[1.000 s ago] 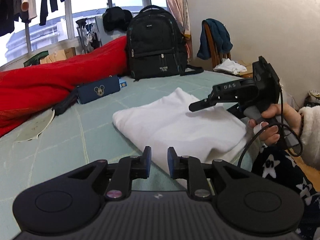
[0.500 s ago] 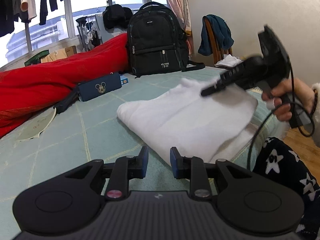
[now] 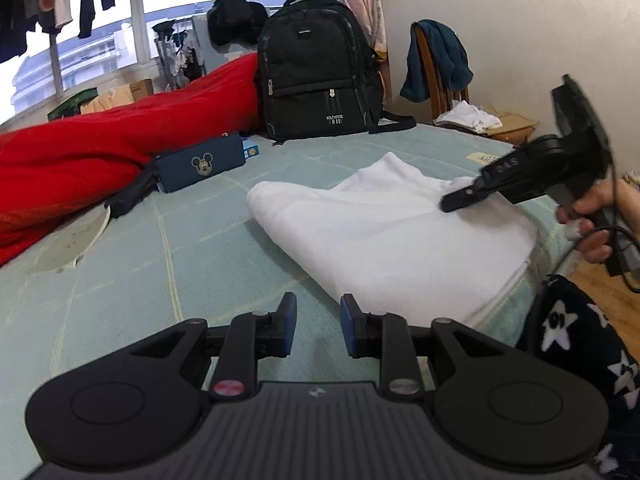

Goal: Fold clothes
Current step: 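Fold the gripped side over onto the shirt with the right gripper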

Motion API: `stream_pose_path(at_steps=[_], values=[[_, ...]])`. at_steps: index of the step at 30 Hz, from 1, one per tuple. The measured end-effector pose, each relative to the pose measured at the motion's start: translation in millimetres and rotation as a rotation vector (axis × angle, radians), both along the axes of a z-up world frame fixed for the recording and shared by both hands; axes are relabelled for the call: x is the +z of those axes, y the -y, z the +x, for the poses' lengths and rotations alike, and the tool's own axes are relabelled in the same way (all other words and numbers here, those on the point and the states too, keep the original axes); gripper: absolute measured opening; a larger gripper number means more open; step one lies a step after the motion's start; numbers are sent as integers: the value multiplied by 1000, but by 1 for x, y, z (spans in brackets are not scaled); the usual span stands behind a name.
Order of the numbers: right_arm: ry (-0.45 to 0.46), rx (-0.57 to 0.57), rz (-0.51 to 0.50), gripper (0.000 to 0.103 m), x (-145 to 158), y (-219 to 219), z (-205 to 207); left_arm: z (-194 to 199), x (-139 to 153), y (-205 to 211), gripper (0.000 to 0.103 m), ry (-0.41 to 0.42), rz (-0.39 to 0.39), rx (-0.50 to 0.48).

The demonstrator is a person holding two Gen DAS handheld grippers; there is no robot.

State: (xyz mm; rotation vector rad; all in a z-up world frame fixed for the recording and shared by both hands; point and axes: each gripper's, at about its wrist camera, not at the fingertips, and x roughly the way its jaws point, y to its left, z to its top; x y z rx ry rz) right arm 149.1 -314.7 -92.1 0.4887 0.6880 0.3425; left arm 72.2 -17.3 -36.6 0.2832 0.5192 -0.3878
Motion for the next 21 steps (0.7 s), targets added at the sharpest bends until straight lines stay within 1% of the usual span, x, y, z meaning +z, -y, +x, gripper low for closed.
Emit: stream_pose_path(at_steps=[1, 3, 6, 8, 10, 11, 15, 16, 18, 21], values=[[5, -4, -29, 23, 4, 0, -6, 5, 2, 2, 25, 6, 13, 0], [45, -29, -104, 27, 17, -1, -17, 16, 8, 6, 25, 17, 31, 0], [144, -54, -207, 27, 45, -5, -26, 34, 15, 13, 25, 14, 33, -2], [208, -17, -234, 28, 61, -14, -24, 46, 19, 19, 25, 19, 39, -12], [232, 54, -223, 30, 67, -26, -14, 58, 22, 25, 25, 15, 32, -19], [228, 85, -227, 30, 64, -33, -7, 64, 23, 28, 25, 4, 20, -24], [111, 125, -333, 30, 27, -55, 19, 91, 18, 37, 25, -55, -39, -47], [104, 128, -344, 30, 16, -55, 20, 97, 14, 40, 25, -71, -47, -56], [124, 127, -323, 30, 9, -49, 15, 115, 3, 46, 25, -103, -41, -67], [133, 122, -284, 30, 5, -41, 13, 147, -17, 54, 26, -135, -4, -51]])
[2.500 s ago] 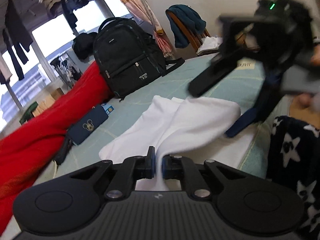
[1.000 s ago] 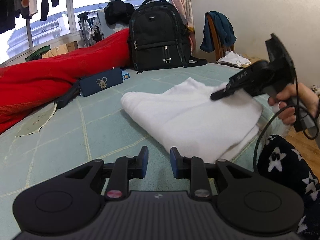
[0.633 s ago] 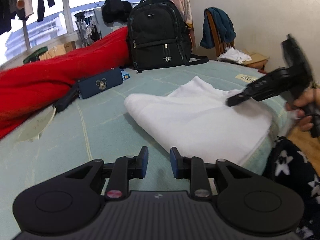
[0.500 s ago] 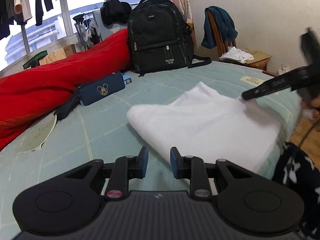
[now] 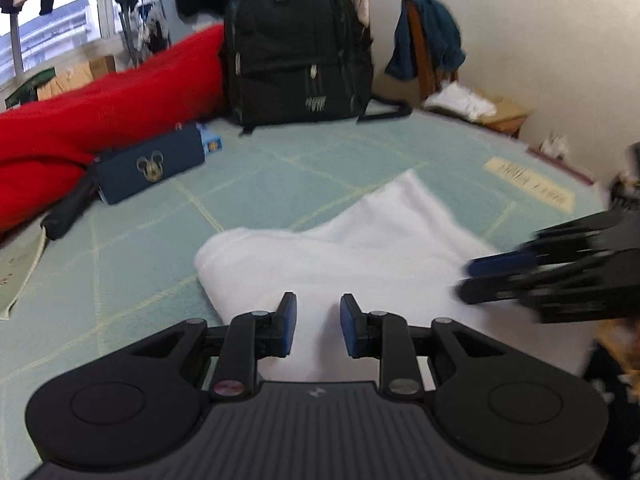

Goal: Fold clothes
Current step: 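Fold the gripped side over onto the shirt with the right gripper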

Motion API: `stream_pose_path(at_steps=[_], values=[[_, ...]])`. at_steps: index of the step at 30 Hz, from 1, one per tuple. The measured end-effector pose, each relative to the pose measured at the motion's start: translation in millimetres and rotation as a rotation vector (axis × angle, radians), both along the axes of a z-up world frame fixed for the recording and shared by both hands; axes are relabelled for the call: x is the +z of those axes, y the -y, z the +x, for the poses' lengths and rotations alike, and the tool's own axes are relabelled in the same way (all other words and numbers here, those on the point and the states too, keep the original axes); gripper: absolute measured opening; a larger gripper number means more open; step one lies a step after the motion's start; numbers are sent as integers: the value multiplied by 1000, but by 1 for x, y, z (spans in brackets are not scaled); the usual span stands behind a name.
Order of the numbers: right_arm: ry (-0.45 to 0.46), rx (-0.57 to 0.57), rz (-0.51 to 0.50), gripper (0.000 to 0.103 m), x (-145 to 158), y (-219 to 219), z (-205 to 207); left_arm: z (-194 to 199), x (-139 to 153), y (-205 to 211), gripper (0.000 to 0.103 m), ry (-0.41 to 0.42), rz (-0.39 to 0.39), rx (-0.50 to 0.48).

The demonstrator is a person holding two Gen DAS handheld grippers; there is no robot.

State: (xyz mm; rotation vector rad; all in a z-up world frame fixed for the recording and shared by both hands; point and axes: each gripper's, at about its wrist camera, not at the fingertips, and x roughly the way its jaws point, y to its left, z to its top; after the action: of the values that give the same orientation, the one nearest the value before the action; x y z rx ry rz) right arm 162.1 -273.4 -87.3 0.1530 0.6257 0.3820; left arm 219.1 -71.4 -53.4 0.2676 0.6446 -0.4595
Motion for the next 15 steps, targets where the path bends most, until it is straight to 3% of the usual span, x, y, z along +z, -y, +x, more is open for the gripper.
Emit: stream_pose_path(at_steps=[3, 8, 11, 15], values=[[3, -4, 22, 30, -2, 2, -1, 28, -14, 2, 28, 4, 22, 33], [8, -13, 57, 30, -3, 4, 0, 44, -6, 4, 26, 21, 49, 84], [4, -12, 75, 30, -4, 7, 1, 19, 9, 2, 23, 59, 49, 71], [10, -20, 74, 30, -4, 5, -1, -35, 15, 0, 28, 21, -14, -33]])
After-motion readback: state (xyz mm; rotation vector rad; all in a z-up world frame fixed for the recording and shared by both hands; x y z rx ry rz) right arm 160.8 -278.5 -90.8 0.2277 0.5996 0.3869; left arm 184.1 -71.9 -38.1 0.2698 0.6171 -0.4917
